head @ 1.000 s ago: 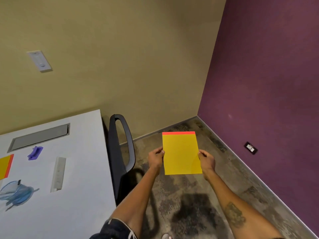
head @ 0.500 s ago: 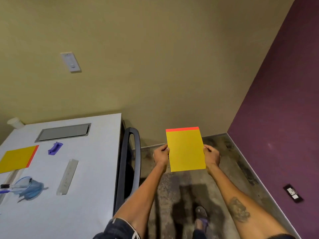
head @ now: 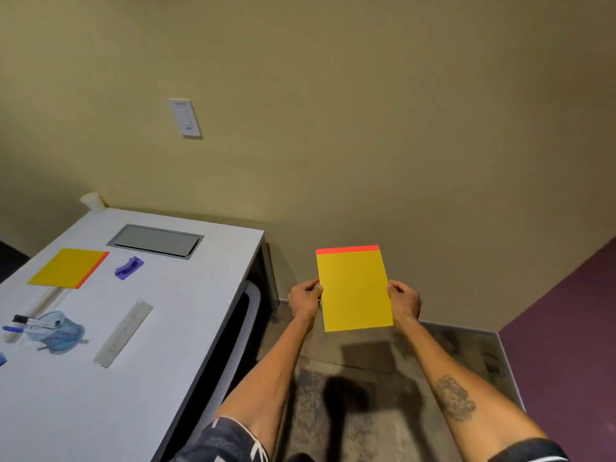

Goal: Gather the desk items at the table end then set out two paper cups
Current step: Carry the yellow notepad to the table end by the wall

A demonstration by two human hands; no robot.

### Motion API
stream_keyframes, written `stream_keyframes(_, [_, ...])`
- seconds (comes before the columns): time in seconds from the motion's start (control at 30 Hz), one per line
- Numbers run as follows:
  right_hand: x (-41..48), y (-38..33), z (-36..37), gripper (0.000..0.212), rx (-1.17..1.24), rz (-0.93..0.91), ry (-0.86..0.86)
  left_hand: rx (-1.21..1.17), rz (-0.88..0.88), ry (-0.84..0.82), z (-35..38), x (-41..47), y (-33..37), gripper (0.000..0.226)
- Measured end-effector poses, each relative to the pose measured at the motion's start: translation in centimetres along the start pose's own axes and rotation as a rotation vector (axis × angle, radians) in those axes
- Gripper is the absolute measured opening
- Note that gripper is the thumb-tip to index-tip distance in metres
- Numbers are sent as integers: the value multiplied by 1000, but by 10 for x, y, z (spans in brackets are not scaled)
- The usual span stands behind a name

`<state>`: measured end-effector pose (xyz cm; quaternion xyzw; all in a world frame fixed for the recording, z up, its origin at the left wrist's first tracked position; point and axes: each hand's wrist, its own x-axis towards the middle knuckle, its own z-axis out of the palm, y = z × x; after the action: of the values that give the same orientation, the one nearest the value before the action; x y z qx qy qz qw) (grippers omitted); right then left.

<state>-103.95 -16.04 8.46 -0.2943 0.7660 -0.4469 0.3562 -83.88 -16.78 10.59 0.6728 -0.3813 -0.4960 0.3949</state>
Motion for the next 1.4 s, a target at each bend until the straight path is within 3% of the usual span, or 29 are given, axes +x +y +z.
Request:
stream_keyframes(0.33, [81,-63,86,27,-105,-71,-234,-25,-70,262,-12,77,30,27])
stream_keyframes(0.53, [128,-119,198,24,-181,-159,-401,-107,-83,425,-55,165,46,28])
stream_keyframes(0.67, [132,-131,229,20,-240,-219,-400,-172,-105,457,-71,188,43,28])
stream_keyframes(0.9, [158,-186,347,23,-377,-282,-634,-281,-182,606,-129,268,56,29])
stream_keyframes(1.23, [167,-222,447,33,-452,-283,-827,-389,-234,783,-173,323,54,30])
stream_keyframes(1.4, [170,-233,502,32,-604,-355,-931,-425,-251,849,-194,345,45,31])
